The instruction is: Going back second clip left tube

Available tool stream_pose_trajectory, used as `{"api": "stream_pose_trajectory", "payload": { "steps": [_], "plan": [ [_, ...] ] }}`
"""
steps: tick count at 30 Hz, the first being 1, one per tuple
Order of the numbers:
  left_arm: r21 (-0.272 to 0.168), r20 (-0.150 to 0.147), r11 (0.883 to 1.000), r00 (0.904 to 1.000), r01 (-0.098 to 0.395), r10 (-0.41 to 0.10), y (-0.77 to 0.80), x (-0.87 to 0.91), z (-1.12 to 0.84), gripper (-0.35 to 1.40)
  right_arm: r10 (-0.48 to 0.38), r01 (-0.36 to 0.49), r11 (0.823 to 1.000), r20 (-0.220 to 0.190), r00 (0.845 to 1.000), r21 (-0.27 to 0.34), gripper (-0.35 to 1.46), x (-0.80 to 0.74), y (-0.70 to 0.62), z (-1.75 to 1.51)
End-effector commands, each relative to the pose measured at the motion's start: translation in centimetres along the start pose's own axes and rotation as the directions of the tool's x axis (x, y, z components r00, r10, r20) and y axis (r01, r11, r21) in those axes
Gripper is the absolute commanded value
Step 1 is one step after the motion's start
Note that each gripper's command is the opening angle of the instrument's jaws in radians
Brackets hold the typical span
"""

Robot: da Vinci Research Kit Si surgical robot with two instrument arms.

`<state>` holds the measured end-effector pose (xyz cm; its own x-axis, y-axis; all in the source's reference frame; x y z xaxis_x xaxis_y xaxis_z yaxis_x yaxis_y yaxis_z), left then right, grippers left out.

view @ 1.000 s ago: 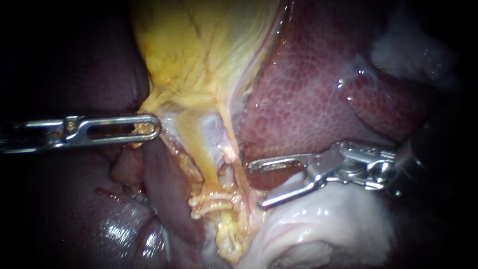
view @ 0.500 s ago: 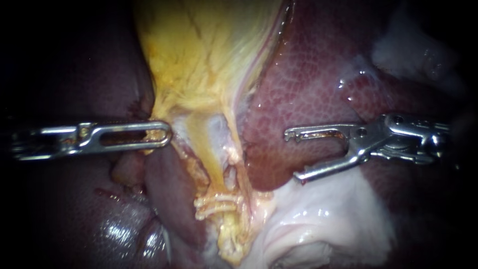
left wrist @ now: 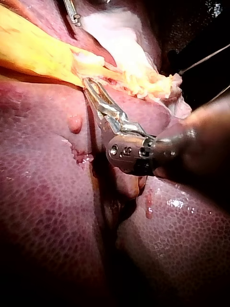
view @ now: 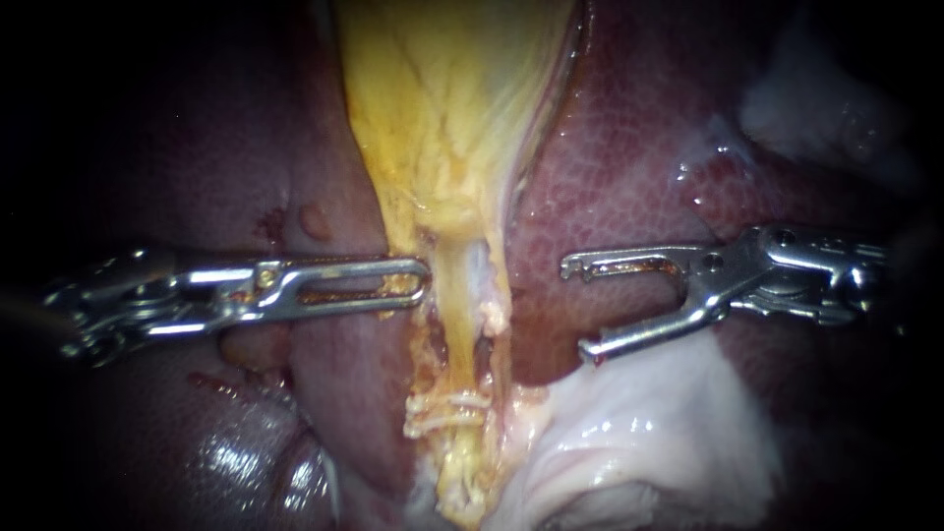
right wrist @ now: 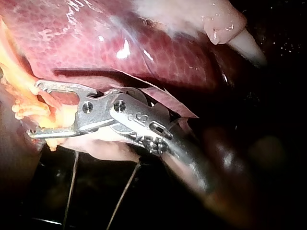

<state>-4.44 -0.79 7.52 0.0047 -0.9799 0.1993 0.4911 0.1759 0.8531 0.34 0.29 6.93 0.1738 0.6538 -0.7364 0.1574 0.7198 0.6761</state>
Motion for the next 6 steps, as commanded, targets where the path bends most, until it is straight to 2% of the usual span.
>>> {"api": "stream_pose_trajectory", "payload": {
  "steps": [1,6],
  "plan": [
    [0.0,0.0,1.0,1.0,0.001,-0.001,0.0,0.0,0.0,-0.35,0.001,-0.001,1.0,0.0,1.0,0.0,0.6,0.01,-0.01,0.0],
    [0.001,0.0,1.0,1.0,0.001,-0.001,-0.02,0.0,-0.01,-0.35,0.001,-0.001,1.0,0.0,1.0,0.0,0.6,0.01,-0.03,0.0]
  ]
}}
